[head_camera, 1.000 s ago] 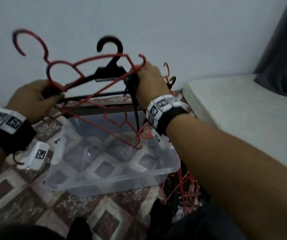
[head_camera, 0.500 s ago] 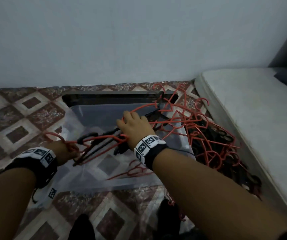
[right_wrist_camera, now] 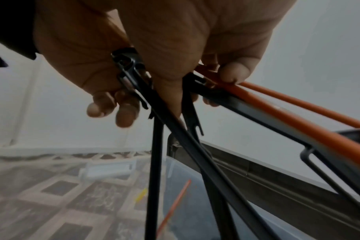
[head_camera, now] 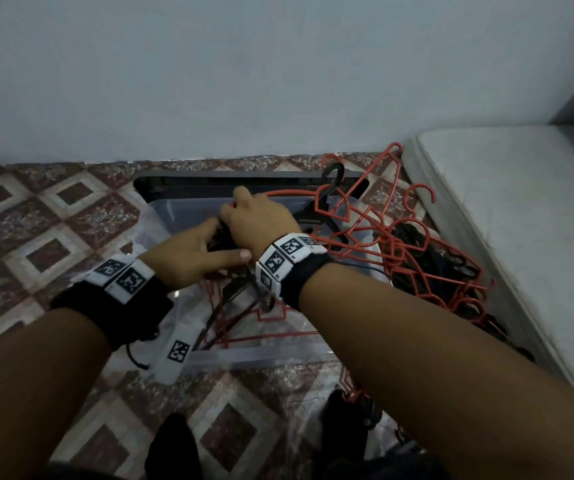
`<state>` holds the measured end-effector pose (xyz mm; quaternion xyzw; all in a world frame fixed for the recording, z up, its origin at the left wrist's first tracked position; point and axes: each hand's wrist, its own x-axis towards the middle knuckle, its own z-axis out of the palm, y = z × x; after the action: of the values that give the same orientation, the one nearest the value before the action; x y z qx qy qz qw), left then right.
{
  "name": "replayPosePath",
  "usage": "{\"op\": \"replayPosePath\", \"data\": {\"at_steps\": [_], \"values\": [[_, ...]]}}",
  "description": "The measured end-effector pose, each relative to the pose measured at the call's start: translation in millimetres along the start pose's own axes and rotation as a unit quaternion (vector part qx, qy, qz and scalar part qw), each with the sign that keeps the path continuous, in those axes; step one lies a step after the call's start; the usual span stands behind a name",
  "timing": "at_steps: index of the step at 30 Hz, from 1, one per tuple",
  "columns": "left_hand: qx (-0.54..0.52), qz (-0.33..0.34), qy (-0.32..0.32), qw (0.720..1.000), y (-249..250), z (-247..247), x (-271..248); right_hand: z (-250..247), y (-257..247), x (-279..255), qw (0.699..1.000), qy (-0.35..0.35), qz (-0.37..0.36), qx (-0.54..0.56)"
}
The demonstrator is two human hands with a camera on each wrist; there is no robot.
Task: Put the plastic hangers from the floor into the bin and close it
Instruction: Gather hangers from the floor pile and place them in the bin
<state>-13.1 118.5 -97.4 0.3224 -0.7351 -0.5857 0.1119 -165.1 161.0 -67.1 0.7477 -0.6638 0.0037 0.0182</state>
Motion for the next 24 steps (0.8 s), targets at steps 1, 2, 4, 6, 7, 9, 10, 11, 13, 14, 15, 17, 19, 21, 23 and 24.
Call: {"op": "replayPosePath", "data": {"at_steps": [1,2,4,6,7,9,10,11,13,14,15,17,19,21,23,24], "values": [[-0.009,0.015,0.001,1.000,1,3,0,-1,0,0,1.000,-0.005,-0.003,0.017],[-0.027,0.022,0.007,0.999,1,4,-1,-2,1,0,0.999,-0.009,-0.006,0.035],[-0.059,0.004,0.028,0.998,-8,0,-1,-3,1,-3,0.997,-0.016,-0.021,0.077],[-0.060,-0.038,0.061,0.996,-21,-7,-1,-2,-4,-7,0.990,-0.027,-0.057,0.125],[-0.052,-0.057,0.077,0.994,-30,-11,0,-1,-8,-8,0.984,-0.039,-0.079,0.152],[-0.054,-0.098,0.134,0.985,-48,-19,4,3,-18,-12,0.973,-0.073,-0.111,0.188],[-0.046,-0.123,0.173,0.976,-56,-22,6,5,-21,-13,0.971,-0.090,-0.120,0.186],[-0.029,-0.148,0.209,0.966,-63,-25,7,7,-22,-14,0.970,-0.105,-0.128,0.176],[0.003,-0.201,0.239,0.950,-77,-27,8,14,-20,-17,0.968,-0.134,-0.146,0.152],[0.012,-0.226,0.233,0.946,-83,-27,8,18,-18,-19,0.968,-0.147,-0.150,0.138],[0.021,-0.251,0.219,0.942,-87,-27,8,23,-16,-20,0.968,-0.157,-0.148,0.128],[0.050,-0.271,0.204,0.939,-87,-29,10,32,-16,-21,0.967,-0.176,-0.130,0.132],[0.120,-0.242,0.217,0.938,-78,-29,14,44,-17,-21,0.963,-0.196,-0.115,0.144],[0.185,-0.194,0.226,0.937,-65,-25,19,58,-20,-21,0.961,-0.197,-0.108,0.163],[0.215,-0.150,0.181,0.948,-54,-11,22,70,-27,-18,0.959,-0.192,-0.094,0.184],[0.227,-0.137,0.139,0.954,-50,-2,23,75,-31,-16,0.959,-0.210,-0.085,0.169]]}}
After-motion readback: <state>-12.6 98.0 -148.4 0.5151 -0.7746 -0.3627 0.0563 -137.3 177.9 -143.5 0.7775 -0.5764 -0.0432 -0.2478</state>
